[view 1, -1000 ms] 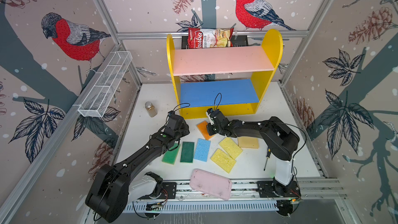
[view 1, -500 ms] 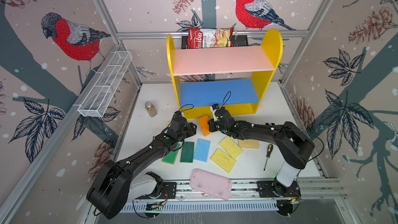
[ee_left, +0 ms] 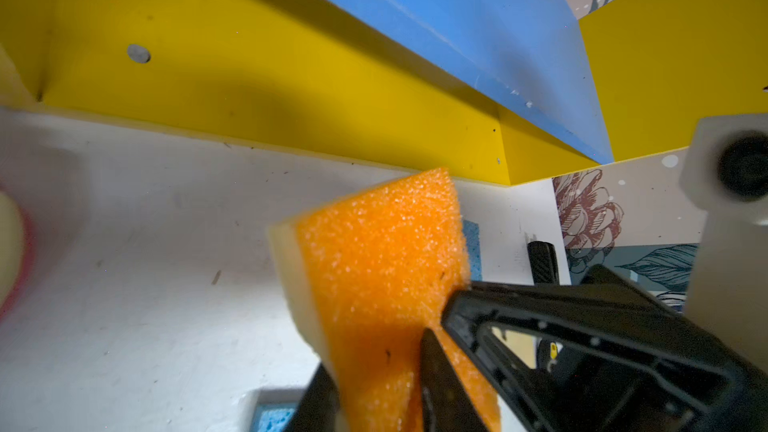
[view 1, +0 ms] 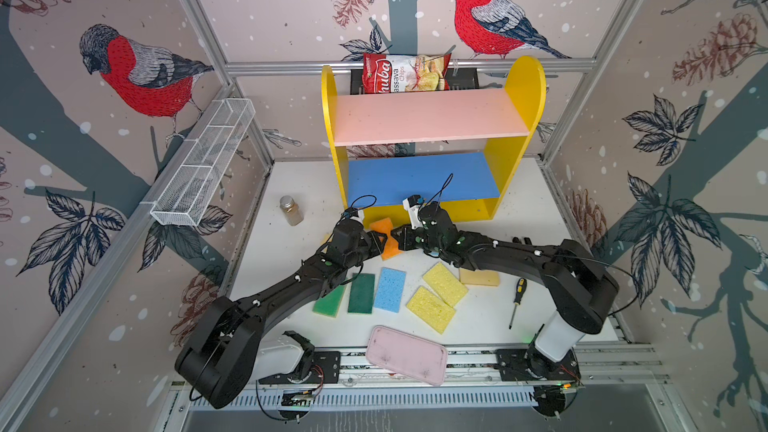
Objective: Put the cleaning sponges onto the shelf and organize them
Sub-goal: 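Grasp the orange sponge with the right gripper and lift it upright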
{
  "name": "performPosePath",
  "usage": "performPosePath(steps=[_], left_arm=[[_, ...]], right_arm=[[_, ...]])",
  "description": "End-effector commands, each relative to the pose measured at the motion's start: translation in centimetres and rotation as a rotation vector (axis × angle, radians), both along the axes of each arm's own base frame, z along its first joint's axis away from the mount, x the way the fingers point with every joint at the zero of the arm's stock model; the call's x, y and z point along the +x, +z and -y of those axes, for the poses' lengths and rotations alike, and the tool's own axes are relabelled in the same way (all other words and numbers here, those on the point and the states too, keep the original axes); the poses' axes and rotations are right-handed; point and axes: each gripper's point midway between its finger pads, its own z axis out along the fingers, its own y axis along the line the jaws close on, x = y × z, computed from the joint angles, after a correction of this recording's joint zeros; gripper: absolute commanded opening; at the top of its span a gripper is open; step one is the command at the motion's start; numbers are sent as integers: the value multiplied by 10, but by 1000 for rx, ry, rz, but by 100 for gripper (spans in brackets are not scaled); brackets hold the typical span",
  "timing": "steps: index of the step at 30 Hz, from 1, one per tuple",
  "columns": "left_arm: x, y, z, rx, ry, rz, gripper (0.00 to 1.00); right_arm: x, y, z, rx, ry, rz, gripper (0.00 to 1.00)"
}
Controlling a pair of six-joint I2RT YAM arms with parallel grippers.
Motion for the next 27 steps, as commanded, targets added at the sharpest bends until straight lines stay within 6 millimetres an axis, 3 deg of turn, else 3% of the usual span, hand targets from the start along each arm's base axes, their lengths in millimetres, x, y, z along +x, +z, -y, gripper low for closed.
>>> performPosePath(steps=[1,3,6,11,14,22,27], left_arm=[[8,17,7,-38,-4,51,6],[8,20,4,-29,6,57,0],[6,23,-1,-18,17,70,0],[3,27,-9,-7,41,95,0],[2,29,-11,-13,44,110,0],[-2,28,-11,-26,38,107,0],[-3,27,-10,-36,36,104,1]], right_arm=[[-10,12,-8,67,37,-16,8],[-11,11,-4,67,25,-21,25],[-17,14,5,91,13,-30,50],[-31,9,12,108,28,-73,58],[-36,5,13,124,35,-103,57],[-37,11,3,186,61,-119,26],[-35,9,-4,200,69,-135,23]])
